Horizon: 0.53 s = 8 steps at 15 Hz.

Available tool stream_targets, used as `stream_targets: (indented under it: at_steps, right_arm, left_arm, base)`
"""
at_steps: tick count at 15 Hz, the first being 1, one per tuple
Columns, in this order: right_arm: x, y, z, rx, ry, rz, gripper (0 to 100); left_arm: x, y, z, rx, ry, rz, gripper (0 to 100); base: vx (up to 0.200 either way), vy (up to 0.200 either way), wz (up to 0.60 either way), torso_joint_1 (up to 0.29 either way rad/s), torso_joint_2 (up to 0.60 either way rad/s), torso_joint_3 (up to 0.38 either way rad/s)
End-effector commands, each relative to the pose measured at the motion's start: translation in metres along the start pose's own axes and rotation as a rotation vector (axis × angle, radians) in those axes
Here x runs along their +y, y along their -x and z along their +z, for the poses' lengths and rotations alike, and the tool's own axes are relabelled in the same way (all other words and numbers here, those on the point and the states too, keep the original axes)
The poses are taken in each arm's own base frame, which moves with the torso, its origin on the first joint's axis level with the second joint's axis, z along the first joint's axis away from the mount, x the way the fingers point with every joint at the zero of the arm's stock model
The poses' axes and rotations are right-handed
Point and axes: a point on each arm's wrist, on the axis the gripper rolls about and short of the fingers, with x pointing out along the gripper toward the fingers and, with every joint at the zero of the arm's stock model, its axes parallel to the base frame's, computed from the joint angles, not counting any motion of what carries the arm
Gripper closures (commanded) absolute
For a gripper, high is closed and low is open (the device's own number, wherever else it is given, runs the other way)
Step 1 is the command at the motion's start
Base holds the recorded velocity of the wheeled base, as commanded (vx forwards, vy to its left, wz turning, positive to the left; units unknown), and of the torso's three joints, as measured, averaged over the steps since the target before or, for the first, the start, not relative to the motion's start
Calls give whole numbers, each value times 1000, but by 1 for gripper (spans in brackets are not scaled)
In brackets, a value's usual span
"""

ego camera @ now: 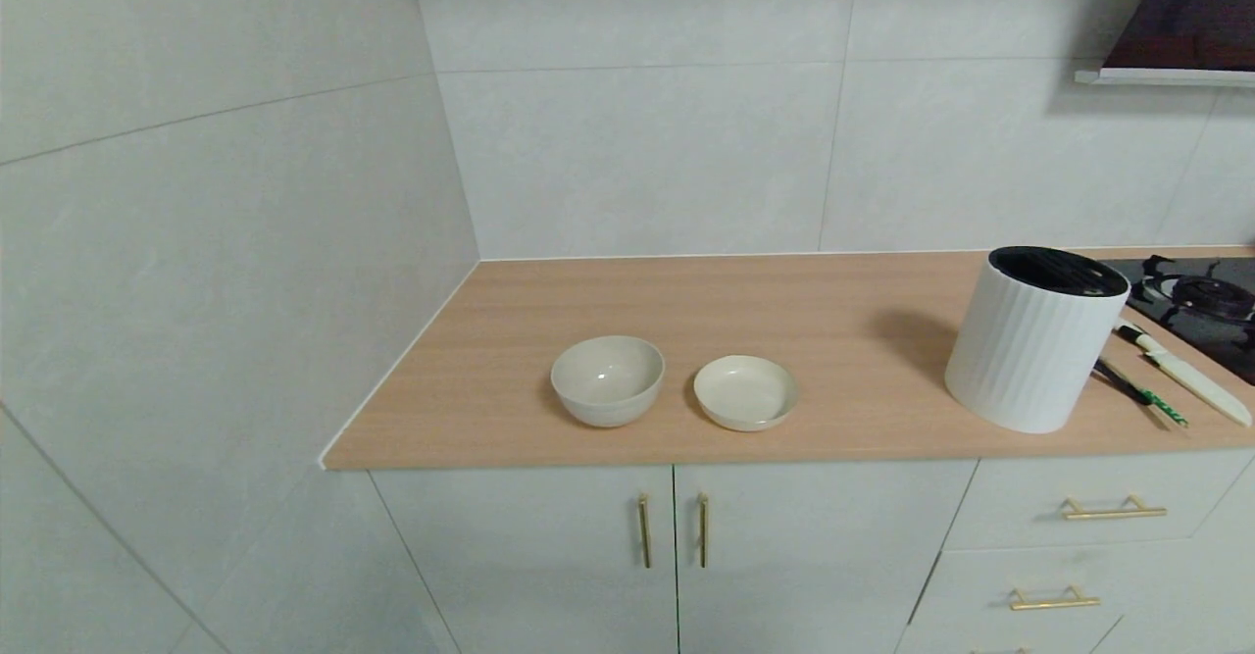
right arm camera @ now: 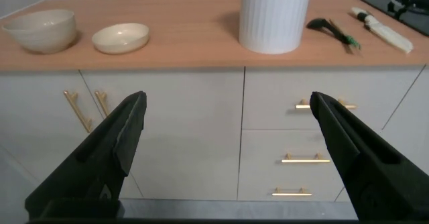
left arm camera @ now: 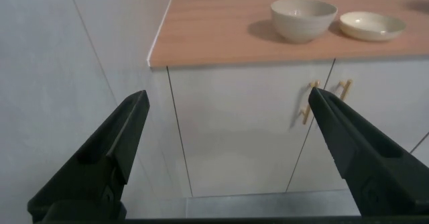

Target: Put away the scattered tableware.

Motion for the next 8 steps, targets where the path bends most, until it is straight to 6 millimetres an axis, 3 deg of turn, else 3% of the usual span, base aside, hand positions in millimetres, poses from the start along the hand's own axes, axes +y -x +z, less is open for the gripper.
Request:
stream_targets:
  at_steps: [1,8]
  right_arm:
    - [0,0,0,1,0,2,0]
    - [0,0,0,1,0,0,0]
  left_arm:
    - [0,0,0,1,0,1,0]
    - [0,0,0,1,0,1,0]
  base:
    - [0,0,0,-246,530,290]
    - [0,0,0,-243,540,304]
